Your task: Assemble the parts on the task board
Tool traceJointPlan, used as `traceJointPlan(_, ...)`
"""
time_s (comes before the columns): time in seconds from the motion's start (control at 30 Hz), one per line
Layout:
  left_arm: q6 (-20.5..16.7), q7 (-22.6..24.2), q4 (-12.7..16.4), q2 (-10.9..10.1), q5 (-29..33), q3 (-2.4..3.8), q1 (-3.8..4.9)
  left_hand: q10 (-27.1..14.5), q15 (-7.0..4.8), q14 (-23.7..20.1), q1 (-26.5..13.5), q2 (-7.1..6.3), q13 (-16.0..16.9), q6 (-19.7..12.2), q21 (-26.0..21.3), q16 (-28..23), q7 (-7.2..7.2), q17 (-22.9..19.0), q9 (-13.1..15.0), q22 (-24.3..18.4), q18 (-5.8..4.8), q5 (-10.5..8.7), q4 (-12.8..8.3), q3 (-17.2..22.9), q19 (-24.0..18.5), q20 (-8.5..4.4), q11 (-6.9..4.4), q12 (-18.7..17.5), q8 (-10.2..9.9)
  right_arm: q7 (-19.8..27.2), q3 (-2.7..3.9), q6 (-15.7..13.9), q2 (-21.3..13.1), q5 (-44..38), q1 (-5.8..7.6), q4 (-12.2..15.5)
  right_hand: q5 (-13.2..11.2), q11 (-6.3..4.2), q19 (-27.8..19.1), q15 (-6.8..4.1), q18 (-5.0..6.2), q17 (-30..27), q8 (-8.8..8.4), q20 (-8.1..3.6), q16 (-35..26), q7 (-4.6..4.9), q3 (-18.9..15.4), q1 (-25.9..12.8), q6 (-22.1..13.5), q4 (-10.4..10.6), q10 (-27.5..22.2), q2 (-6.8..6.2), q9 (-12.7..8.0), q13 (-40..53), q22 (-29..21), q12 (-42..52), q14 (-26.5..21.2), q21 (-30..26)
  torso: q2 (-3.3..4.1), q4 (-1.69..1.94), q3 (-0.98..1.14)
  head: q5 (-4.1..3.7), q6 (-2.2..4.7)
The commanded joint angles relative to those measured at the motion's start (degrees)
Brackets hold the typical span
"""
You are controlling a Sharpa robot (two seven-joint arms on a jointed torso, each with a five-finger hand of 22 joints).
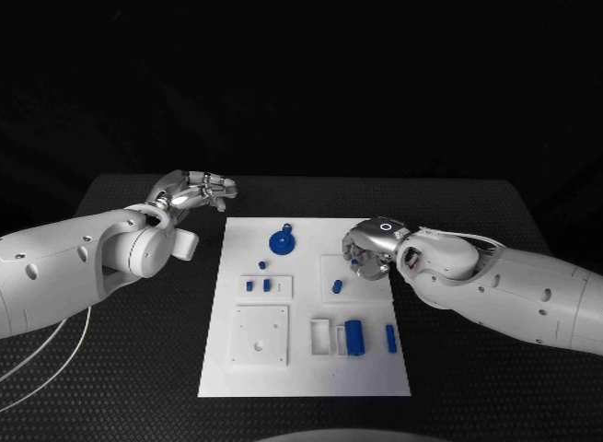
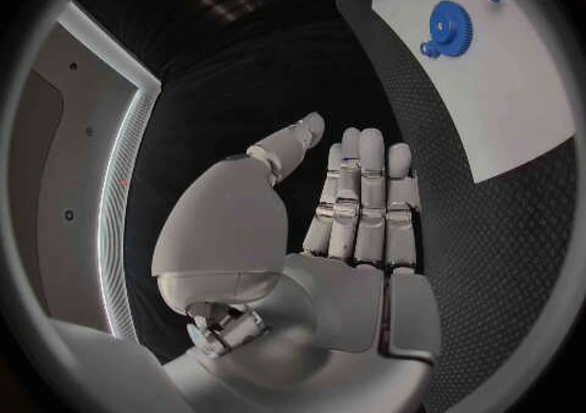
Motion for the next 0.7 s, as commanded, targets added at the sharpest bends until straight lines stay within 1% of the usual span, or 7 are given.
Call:
traceJointPlan(0.03, 0.9, 0.5, 0.0, 0.0, 0.4, 0.04, 0.07, -0.4, 0.25, 0.1, -0.6, 0.20, -0.1, -0.3, -0.3, -0.3, 0.03, -0.1, 0.1, 0.0, 0.00, -0.24, 0.0, -0.3, 0.1, -0.89, 0.02, 0.1, 0.2, -1.1, -0.68, 2.5, 0.3, -2.2, -1.11, -0.3, -0.2, -0.42, 0.5, -0.01, -0.49, 0.2, 0.30, -0.19, 0.2, -0.11, 0.7, 0.1, 0.5, 0.0, -0.1, 0.55, 0.1, -0.2, 0.1, -0.5, 0.6, 0.4, 0.02, 0.09, 0.01, -0.13, -0.11)
traceJointPlan(0.13, 0.8, 0.4, 0.0, 0.0, 0.4, 0.04, 0.07, -0.4, 0.25, 0.1, -0.6, 0.19, -0.1, -0.3, -0.4, -0.3, 0.04, -0.1, 0.1, 0.0, 0.01, -0.25, -0.1, -0.3, 0.1, -0.89, 0.02, 0.1, 0.2, -1.2, -0.70, 2.7, 0.3, -2.7, -1.12, -0.3, 0.0, -0.51, 0.7, -0.06, -0.49, 0.5, 0.35, -0.30, 0.2, -0.20, 1.4, 0.5, 0.8, 0.0, 0.2, 0.59, 0.1, 0.0, 0.1, -0.6, 0.7, 0.6, -0.03, 0.01, -0.04, -0.06, -0.34)
traceJointPlan(0.27, 0.9, 0.3, 0.0, -0.1, 0.4, 0.04, 0.07, -0.4, 0.25, 0.1, -0.6, 0.19, -0.1, -0.3, -0.4, -0.3, 0.04, -0.1, 0.1, 0.0, 0.01, -0.25, -0.1, -0.3, 0.1, -0.89, 0.02, 0.1, 0.2, -1.7, -0.75, 2.7, 0.3, -3.3, -1.17, -0.3, 0.1, -0.69, 1.1, -0.21, -0.49, 0.8, 0.49, -0.43, 0.4, -0.34, 2.0, 0.9, 1.2, -0.2, 0.6, 0.62, 0.2, 0.1, 0.2, -0.6, 1.1, 0.8, -0.04, -0.05, -0.01, -0.17, -0.34)
traceJointPlan(0.3, 0.9, 0.3, 0.0, -0.1, 0.4, 0.04, 0.07, -0.5, 0.25, 0.1, -0.6, 0.18, -0.1, -0.3, -0.4, -0.3, 0.04, -0.1, 0.1, 0.0, 0.01, -0.25, -0.1, -0.3, 0.1, -0.89, 0.03, 0.1, 0.2, -1.8, -0.77, 2.8, 0.3, -3.5, -1.18, -0.2, 0.6, -0.90, 1.4, -0.40, -0.49, 1.1, 0.66, -0.57, 0.6, -0.51, 2.7, 1.5, 1.6, -0.6, 1.1, 0.87, 0.3, 0.3, 0.3, -0.5, 1.4, 1.1, -0.04, -0.07, -0.01, -0.14, -0.32)
traceJointPlan(0.37, 0.8, 0.2, 0.0, -0.1, 0.4, 0.04, 0.07, -0.5, 0.25, 0.1, -0.6, 0.16, -0.1, -0.4, -0.4, -0.3, 0.05, -0.1, 0.1, 0.0, 0.01, -0.25, -0.1, -0.3, 0.1, -0.88, 0.04, 0.1, 0.2, -2.2, -0.80, 2.8, 0.2, -4.2, -1.20, 0.0, 0.5, -1.09, 1.8, -0.59, -0.49, 1.6, 0.78, -0.69, 0.8, -0.68, 3.3, 1.6, 2.1, -0.7, 1.6, 0.96, 0.4, 0.6, 0.4, -0.5, 1.8, 1.4, -0.04, -0.13, 0.01, -0.16, -0.38)
traceJointPlan(0.57, 1.0, 0.1, -0.1, -0.1, 0.4, 0.04, 0.07, -0.6, 0.24, 0.1, -0.5, 0.17, -0.1, -0.4, -0.4, -0.3, 0.06, -0.1, 0.1, 0.1, 0.03, -0.23, -0.1, -0.3, 0.1, -0.89, 0.05, 0.1, 0.2, -2.8, -0.83, 2.9, -0.1, -5.2, -1.23, 0.4, 1.9, -1.73, 3.0, -1.20, -0.49, 3.4, 1.25, -1.27, 1.2, -1.28, 4.7, 1.6, 3.4, -1.5, 3.3, 0.70, 1.0, 1.9, 0.7, -0.7, 2.8, 2.4, -0.06, -0.05, 0.01, -0.38, -0.35)
traceJointPlan(0.7, 0.9, 0.1, 0.0, -0.1, 0.4, 0.04, 0.07, -0.6, 0.24, 0.2, -0.5, 0.18, -0.1, -0.4, -0.4, -0.3, 0.07, 0.0, 0.1, 0.1, 0.04, -0.22, -0.2, -0.3, 0.1, -0.89, 0.07, 0.1, 0.2, -3.0, -0.83, 2.6, -0.3, -4.4, -1.23, 0.4, 2.5, -1.87, 3.2, -1.32, -0.49, 4.1, 1.39, -1.35, 1.2, -1.43, 5.0, 1.4, 3.8, -1.6, 3.8, 0.60, 1.4, 2.5, 0.8, -1.0, 3.0, 2.7, -0.04, -0.01, 0.03, -0.46, -0.24)
